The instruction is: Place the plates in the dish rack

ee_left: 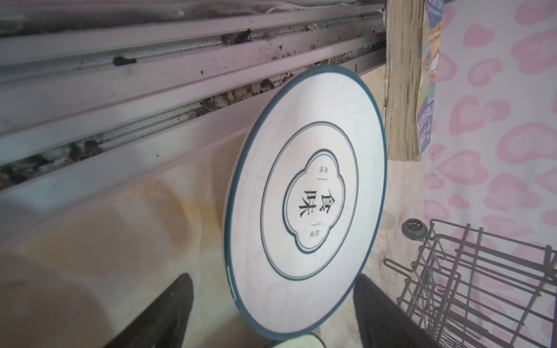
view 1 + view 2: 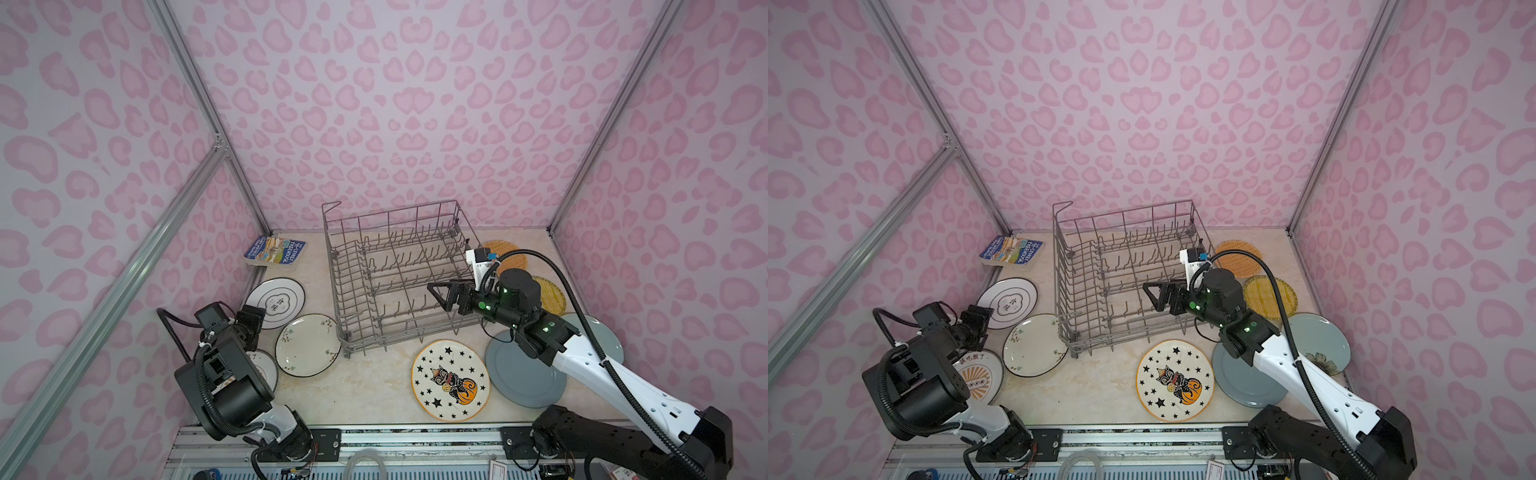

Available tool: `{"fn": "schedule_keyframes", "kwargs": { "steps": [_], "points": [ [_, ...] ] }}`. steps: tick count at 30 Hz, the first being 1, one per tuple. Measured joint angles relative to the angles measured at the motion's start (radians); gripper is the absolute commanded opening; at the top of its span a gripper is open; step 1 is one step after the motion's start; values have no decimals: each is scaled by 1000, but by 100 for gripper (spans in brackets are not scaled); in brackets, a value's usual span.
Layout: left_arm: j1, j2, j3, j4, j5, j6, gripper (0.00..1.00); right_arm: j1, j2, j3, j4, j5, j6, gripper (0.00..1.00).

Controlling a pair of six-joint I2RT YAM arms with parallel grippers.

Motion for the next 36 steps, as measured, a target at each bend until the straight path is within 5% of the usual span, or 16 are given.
{"fn": "schedule_keyframes", "kwargs": {
  "steps": [19, 36],
  "points": [
    [-70, 146, 2, 233, 0, -138, 72, -32, -24, -4, 0, -33, -2, 99],
    [-76, 195, 9, 270, -32, -230, 30, -56, -79, -14, -34, -34, 5, 99]
  ]
}}
